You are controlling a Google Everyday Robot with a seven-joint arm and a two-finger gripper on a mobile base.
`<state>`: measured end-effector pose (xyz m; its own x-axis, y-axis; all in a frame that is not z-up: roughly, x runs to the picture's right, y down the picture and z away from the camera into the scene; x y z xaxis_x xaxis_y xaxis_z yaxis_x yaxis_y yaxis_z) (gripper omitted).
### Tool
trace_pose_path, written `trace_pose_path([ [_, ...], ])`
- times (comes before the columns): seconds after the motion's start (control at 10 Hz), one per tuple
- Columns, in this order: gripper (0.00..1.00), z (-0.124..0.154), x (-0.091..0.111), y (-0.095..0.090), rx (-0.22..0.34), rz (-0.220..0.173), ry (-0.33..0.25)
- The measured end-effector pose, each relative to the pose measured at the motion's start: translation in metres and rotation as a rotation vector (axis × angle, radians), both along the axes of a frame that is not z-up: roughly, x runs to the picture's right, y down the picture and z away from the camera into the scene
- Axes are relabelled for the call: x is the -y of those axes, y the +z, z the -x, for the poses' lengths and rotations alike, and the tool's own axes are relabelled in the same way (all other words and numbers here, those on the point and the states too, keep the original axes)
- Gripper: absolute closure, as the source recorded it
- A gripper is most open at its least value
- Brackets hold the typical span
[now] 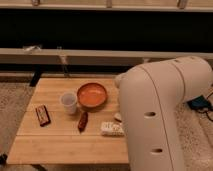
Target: Wipe the white sponge on the table
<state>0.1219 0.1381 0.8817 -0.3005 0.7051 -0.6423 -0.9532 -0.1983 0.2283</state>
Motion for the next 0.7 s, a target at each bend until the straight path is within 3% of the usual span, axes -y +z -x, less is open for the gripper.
trace_pose_path([
  [0.7,1.0,0.006,0.018,0.017,-0.008,0.014,-0.037],
])
